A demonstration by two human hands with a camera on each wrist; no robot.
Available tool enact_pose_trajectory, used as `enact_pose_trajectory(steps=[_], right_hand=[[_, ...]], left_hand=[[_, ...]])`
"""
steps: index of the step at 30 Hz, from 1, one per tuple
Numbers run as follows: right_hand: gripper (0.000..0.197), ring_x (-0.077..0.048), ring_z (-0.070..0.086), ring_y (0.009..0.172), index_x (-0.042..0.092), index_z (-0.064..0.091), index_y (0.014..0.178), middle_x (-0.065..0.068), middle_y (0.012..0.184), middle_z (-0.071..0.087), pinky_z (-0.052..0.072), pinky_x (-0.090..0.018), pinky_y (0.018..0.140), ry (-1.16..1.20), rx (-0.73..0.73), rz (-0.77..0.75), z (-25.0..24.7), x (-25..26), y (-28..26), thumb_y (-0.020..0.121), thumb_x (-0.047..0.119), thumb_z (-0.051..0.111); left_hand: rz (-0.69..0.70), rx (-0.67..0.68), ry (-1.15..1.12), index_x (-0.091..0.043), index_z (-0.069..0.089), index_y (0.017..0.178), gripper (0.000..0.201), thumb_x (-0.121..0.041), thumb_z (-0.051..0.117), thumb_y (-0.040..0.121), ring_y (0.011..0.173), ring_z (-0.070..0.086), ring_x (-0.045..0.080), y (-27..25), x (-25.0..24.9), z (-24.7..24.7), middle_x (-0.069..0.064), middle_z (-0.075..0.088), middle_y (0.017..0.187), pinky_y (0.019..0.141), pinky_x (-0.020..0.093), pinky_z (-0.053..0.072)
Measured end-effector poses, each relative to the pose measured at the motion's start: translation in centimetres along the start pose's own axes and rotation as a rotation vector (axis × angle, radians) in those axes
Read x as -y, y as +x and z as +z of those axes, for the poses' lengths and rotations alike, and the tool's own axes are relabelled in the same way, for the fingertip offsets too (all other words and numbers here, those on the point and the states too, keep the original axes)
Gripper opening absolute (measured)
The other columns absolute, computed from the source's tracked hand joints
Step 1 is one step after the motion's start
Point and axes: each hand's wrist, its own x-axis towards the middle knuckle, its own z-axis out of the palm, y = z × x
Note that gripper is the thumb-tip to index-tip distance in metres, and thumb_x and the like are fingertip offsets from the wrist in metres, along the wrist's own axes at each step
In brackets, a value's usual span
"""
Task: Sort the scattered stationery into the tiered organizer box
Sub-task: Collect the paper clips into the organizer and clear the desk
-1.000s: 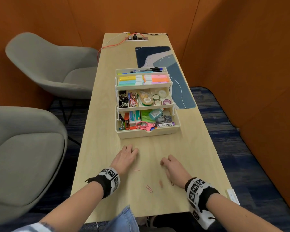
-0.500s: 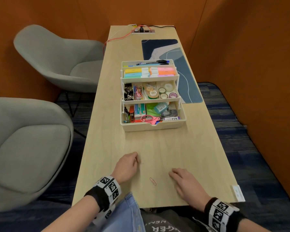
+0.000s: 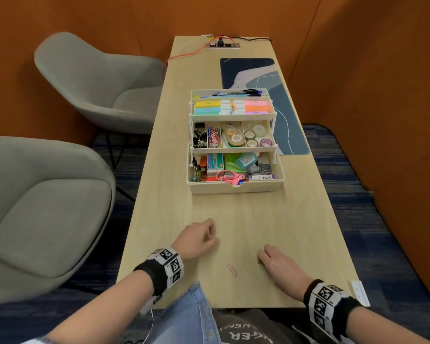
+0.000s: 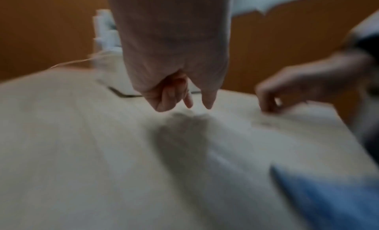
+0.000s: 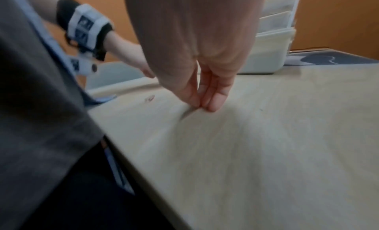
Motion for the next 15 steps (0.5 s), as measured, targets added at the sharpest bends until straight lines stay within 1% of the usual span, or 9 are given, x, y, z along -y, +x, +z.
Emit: enact_pose_trajectory(steps=[2,4,5,7,9,11,12,13,15], right_hand=[[0.025,-0.017,0.05,0.086,0.013,0.05,0.109,-0.001,0.1,0.047,0.043,-0.026,0.077,0.2,0.036,0.077,-0.4,-0.2,0.5,0.088,0.002,0.043],[0.024,-0.01,0.047,0.077,0.015,0.055,0.109,0.004,0.092,0.044,0.041,-0.02,0.075,0.388,0.01,0.15,-1.1,-0.1,1.0,0.089,0.007,0.044],[0.023,-0.006,0.046,0.075,0.015,0.059,0.105,0.006,0.088,0.043,0.038,-0.014,0.072,0.456,0.007,0.179,-1.4,0.0,1.2,0.089,0.007,0.044],[0.022,-0.004,0.048,0.072,0.018,0.065,0.09,0.005,0.086,0.043,0.038,-0.011,0.069,0.564,0.02,0.233,-2.1,0.3,1.8,0.088,0.005,0.047],[0.024,-0.012,0.054,0.067,0.017,0.064,0.073,0.0,0.084,0.049,0.045,-0.017,0.069,0.708,0.012,0.308,-2.6,0.6,2.3,0.084,0.002,0.047],[0.025,-0.02,0.059,0.06,0.008,0.062,0.066,-0.009,0.078,0.058,0.053,-0.034,0.066,0.917,0.022,0.403,-2.8,0.7,2.8,0.084,0.0,0.047],[0.025,-0.023,0.06,0.057,0.005,0.061,0.064,-0.014,0.072,0.06,0.054,-0.039,0.066,1.023,0.047,0.44,-3.1,0.8,3.0,0.084,0.0,0.046],[0.027,-0.024,0.059,0.055,0.003,0.061,0.063,-0.018,0.068,0.061,0.054,-0.04,0.065,1.126,0.08,0.47,-3.4,1.0,3.2,0.085,0.002,0.044],[0.033,-0.021,0.056,0.048,0.003,0.06,0.059,-0.018,0.063,0.058,0.049,-0.034,0.057,1.248,0.155,0.512,-3.9,1.6,3.4,0.088,0.01,0.045]], left_hand=[[0.067,0.055,0.172,-0.02,0.05,0.103,0.025,-0.038,0.059,0.088,0.074,0.055,0.015,-0.2,0.6,0.4,-0.006,0.058,0.083,0.066,0.029,0.043],[0.089,0.025,0.212,-0.02,0.052,0.107,0.024,-0.036,0.057,0.09,0.082,0.058,0.019,-0.3,0.5,0.6,-0.002,0.062,0.092,0.07,0.031,0.044],[0.102,-0.001,0.228,-0.018,0.054,0.107,0.022,-0.033,0.054,0.092,0.085,0.059,0.022,-0.2,0.2,0.7,0.0,0.064,0.096,0.073,0.032,0.046],[0.103,-0.01,0.306,-0.014,0.056,0.106,0.02,-0.027,0.046,0.096,0.088,0.061,0.028,0.0,-0.3,0.9,0.005,0.065,0.101,0.077,0.036,0.048],[0.101,0.03,0.443,-0.01,0.055,0.105,0.021,-0.022,0.039,0.097,0.088,0.061,0.033,0.4,-1.0,1.0,0.009,0.063,0.103,0.076,0.039,0.047],[0.129,0.072,0.563,-0.008,0.051,0.106,0.017,-0.015,0.037,0.097,0.087,0.061,0.034,0.6,-1.6,0.7,0.012,0.061,0.104,0.07,0.04,0.043],[0.147,0.096,0.613,-0.007,0.05,0.108,0.017,-0.009,0.038,0.097,0.087,0.061,0.034,0.6,-1.9,0.4,0.013,0.06,0.104,0.067,0.039,0.04],[0.16,0.121,0.657,-0.006,0.047,0.111,0.019,-0.003,0.038,0.095,0.088,0.061,0.035,0.7,-2.0,0.3,0.014,0.06,0.106,0.065,0.039,0.038],[0.173,0.157,0.714,-0.003,0.043,0.117,0.026,0.004,0.037,0.092,0.092,0.061,0.036,0.8,-2.3,0.1,0.016,0.058,0.109,0.065,0.038,0.034]])
